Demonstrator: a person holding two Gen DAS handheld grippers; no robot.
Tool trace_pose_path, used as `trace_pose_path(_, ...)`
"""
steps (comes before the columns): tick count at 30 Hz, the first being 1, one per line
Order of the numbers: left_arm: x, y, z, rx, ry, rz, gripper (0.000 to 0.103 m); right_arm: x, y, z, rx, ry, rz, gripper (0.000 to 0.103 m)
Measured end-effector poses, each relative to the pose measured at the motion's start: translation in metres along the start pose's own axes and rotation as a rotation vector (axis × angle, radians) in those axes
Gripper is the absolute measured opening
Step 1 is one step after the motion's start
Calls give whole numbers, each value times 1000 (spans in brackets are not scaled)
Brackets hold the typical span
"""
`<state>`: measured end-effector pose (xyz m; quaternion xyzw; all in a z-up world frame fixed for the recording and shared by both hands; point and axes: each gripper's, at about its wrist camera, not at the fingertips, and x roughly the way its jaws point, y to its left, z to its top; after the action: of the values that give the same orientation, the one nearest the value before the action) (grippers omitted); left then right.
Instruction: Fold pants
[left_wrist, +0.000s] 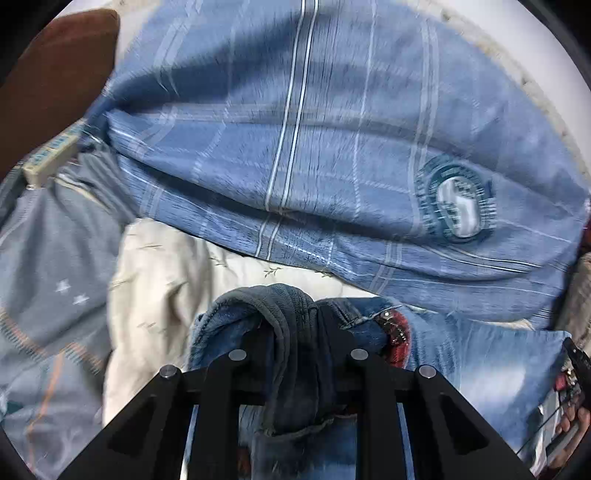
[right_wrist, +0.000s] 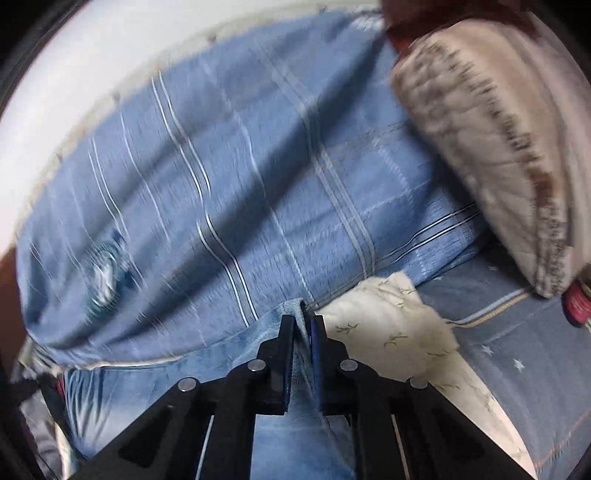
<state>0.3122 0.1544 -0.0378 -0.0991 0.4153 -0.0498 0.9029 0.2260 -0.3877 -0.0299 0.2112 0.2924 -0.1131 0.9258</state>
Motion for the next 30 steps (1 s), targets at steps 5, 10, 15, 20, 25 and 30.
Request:
trace_pose_path(5, -61, 2, -33, 16, -56, -42, 22, -45, -20, -21, 39, -22, 15, 8)
trace_pose_path(10, -96, 17, -95, 24, -51, -69, 22, -83, -57, -52, 96, 2, 17, 7)
trace_pose_path(15, -107, 21, -158, 36, 20, -85, 22, -124, -102, -90, 167, 28, 8, 8)
trace_pose_path(20, -102, 14, -207, 99, 117, -29, 22, -135, -132, -113, 261, 121, 113, 9)
trace_pose_path(25, -100, 12, -225, 138, 158, 8, 22, -139, -122, -105, 297, 111, 253, 25)
trace_pose_path(30, -94, 25, -238, 120, 191, 15, 15, -119, -114, -113, 445, 174, 393, 87)
